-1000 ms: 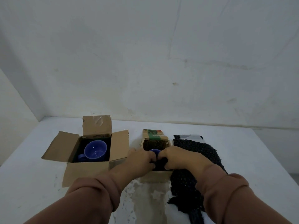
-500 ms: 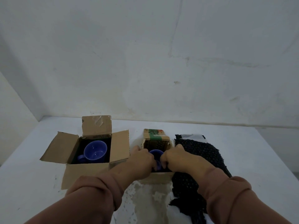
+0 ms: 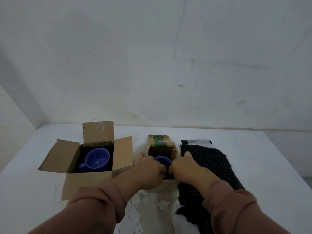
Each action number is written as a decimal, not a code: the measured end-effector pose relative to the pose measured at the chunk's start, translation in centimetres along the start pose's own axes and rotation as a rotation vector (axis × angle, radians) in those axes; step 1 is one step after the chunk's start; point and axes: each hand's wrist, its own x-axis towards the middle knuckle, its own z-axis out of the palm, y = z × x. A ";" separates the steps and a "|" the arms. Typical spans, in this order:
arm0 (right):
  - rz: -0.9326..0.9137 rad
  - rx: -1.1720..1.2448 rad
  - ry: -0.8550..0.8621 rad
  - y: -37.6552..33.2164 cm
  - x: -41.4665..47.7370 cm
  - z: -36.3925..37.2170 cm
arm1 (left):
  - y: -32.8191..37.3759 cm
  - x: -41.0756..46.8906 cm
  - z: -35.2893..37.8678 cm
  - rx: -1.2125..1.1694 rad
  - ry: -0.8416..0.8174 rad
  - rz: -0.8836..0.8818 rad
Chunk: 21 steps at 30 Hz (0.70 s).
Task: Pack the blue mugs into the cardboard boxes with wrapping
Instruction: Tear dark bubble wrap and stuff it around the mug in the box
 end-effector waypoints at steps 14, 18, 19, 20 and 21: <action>-0.094 0.119 -0.068 -0.7 -0.7 0.7 | 0.2 -1.4 -0.2 0.037 -0.024 0.027; -0.072 0.371 0.004 0.1 -1.4 0.8 | 0.5 -1.2 -0.6 0.058 -0.087 0.014; -0.018 0.530 0.092 0.9 -1.6 1.0 | 0.5 -1.2 -0.7 0.055 -0.101 0.009; 0.073 0.696 0.211 1.8 -2.0 1.2 | 0.6 -1.0 -0.7 0.041 -0.105 0.005; 0.191 0.833 0.333 2.9 -2.4 1.7 | 0.6 -0.8 -0.8 0.014 -0.100 0.002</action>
